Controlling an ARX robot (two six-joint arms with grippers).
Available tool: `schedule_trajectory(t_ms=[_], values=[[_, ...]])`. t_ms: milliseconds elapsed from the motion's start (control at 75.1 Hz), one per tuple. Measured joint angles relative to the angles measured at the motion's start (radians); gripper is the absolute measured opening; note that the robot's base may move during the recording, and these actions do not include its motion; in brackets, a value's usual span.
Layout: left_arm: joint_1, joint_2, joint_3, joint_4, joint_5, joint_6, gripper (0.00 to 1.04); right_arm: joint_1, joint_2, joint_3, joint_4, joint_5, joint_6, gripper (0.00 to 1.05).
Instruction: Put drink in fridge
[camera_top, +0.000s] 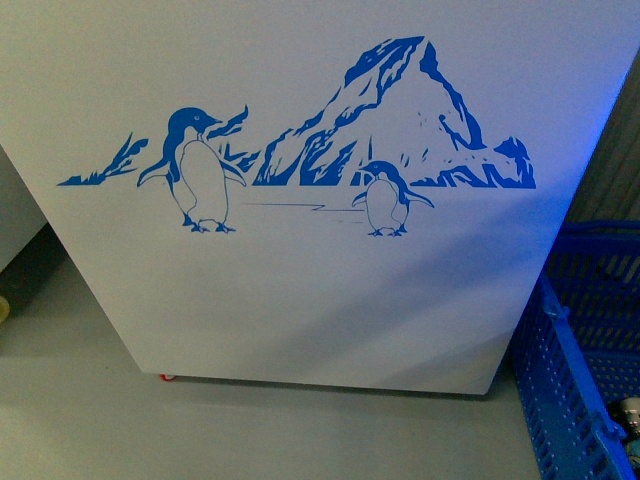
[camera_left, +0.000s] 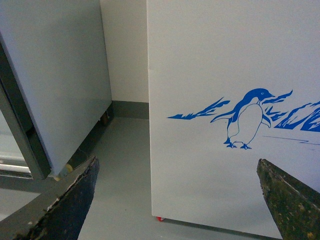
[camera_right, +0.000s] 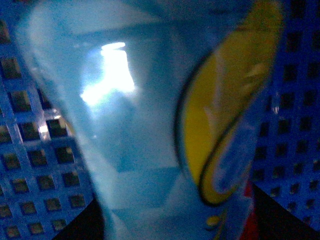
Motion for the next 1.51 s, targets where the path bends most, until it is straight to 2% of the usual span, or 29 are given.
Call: schedule_trajectory(t_ms=[226, 346, 559, 773, 906, 1159, 1505], values=[[0.000, 0.000, 0.000, 0.000, 0.000, 0.000, 0.97, 0.039, -0.307, -0.235, 0.091, -0.005, 0.070, 0.42], [0.000, 0.000, 0.000, 0.000, 0.000, 0.000, 0.97, 0.051, -0.570, -0.364, 0.088, -0.067, 0.108, 0.42], [0.000, 0.000, 0.000, 0.000, 0.000, 0.000, 0.97, 0.048, -1.173, -0.567, -0.095, -0.166, 0.135, 0.42], [0.000, 0.000, 0.000, 0.000, 0.000, 0.000, 0.97, 0.023, -1.697, -0.575, -0.289, -0.256, 0.218, 0.42], [0.000, 0.000, 0.000, 0.000, 0.000, 0.000, 0.97, 0.052, -1.930, -0.556, -0.354, -0.273, 0.292, 0.42], [0.000, 0.000, 0.000, 0.000, 0.000, 0.000, 0.97, 0.196, -2.174, -0.543, -0.410, -0.231, 0.399, 0.42], [0.000, 0.000, 0.000, 0.000, 0.000, 0.000, 0.97, 0.389, -2.348, -0.542, -0.488, -0.066, 0.382, 0.42]])
